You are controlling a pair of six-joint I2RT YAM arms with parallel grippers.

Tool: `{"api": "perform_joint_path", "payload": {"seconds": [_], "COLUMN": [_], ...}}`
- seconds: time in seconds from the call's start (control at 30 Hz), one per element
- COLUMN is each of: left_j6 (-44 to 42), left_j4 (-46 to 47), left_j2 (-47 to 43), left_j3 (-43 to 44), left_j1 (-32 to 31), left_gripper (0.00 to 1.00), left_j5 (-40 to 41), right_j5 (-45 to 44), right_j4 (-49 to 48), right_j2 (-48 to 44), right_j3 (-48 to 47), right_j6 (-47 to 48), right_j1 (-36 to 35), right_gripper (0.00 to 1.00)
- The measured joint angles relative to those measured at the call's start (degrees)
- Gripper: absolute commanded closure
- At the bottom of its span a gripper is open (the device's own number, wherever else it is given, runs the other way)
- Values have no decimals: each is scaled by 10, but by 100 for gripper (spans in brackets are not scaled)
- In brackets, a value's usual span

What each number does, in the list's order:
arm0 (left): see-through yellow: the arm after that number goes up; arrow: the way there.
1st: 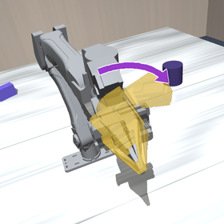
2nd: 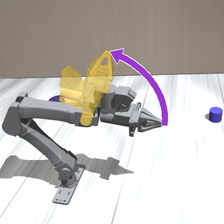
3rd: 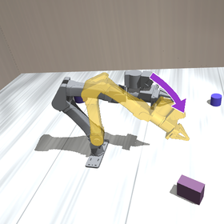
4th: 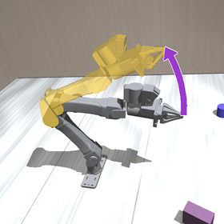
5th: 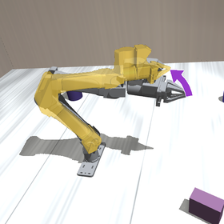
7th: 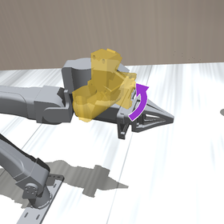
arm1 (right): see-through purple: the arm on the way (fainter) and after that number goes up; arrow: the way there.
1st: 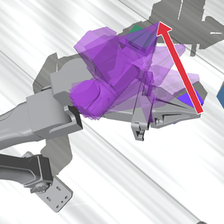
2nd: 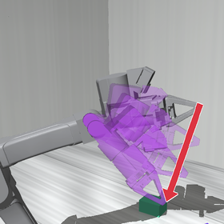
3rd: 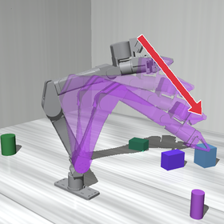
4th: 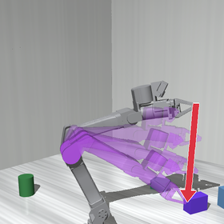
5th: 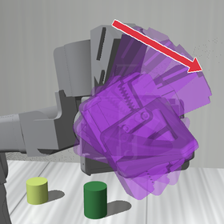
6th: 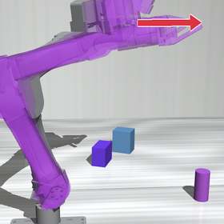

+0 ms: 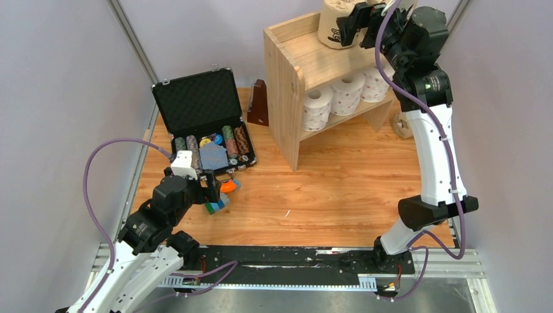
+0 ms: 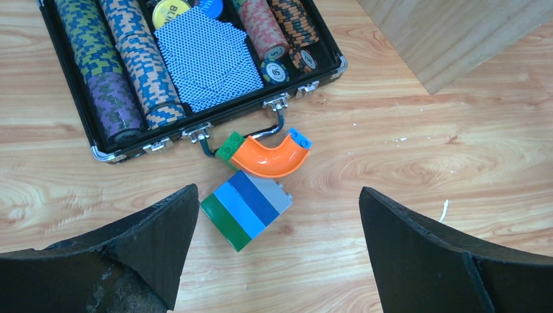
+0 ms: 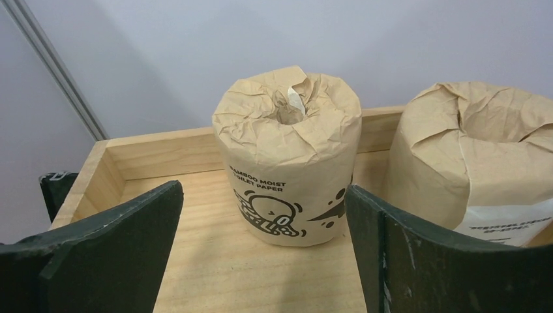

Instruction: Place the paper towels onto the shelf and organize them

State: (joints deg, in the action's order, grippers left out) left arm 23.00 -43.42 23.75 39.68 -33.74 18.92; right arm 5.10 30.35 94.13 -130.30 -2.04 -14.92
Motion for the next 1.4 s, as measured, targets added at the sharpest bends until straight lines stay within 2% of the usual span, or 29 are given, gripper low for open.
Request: {"api": "perform_joint_path", "payload": {"seconds": [0.07,0.57,0.63,0.8,0.93,1.2,1.4], "left_j6": [0,0,0,0,0,0,0], "left_j4": [0,0,0,0,0,0,0], "left_j2": [0,-2,-2,-2,-2,-2,-2], "left_j3": [0,0,0,0,0,0,0], "left_j1": [0,0,0,0,0,0,0], "left_gripper": [0,0,0,0,0,0,0], "left_j5": [0,-4,-4,-4,-3,-3,-4], "right_j5": [2,-21,-20,-17,-19,-68,-106], "right_j4": [-5,-40,-47,-54,-63,-66,-65], "right_j2": [1,67,72,76,67,2,-22], "right_j3": [9,47,47,46,62,132,147], "right_j6": [-6,-21,-20,-16,-12,-1,8], "right_j1": [0,0,0,0,0,0,8], "right_gripper": [0,1,5,24,30,27,7]}}
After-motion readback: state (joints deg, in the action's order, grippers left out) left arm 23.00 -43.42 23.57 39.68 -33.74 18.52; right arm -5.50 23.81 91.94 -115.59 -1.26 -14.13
